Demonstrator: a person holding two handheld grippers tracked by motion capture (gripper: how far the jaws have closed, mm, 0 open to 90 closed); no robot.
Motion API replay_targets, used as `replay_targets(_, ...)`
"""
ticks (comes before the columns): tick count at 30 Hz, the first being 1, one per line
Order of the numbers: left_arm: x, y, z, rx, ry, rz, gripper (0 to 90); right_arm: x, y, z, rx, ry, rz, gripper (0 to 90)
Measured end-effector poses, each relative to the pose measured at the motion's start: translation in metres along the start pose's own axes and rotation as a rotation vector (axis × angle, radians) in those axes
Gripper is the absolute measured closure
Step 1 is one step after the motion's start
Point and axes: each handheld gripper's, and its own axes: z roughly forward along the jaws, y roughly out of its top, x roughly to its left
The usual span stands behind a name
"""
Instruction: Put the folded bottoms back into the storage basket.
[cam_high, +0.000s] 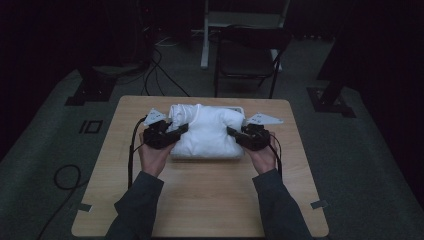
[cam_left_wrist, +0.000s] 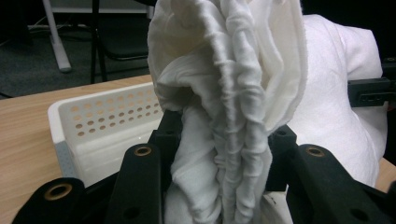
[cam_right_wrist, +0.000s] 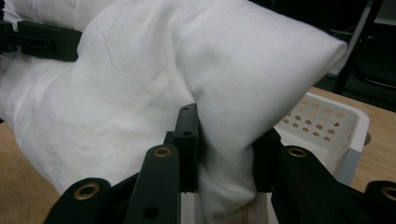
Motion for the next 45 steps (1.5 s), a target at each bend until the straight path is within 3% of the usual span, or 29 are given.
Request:
replay_targets(14,0.006,0.004,0.015,0.005,0.024,-0.007,59.8,-0.011,0.002,0.011,0.004,-0.014,0.022,71.1)
replay_targets(26,0.017,0.004,0.025,0.002,0.039,-0.051,59.9,-0.016,0.006,0.024,0.022,-0.029,0.030,71.1)
replay_targets(45,0.027,0.009,0.038,0.017,0.069,-0.064,59.9,-0.024,0.010,0.040,0.033,-0.038,0.066,71.1)
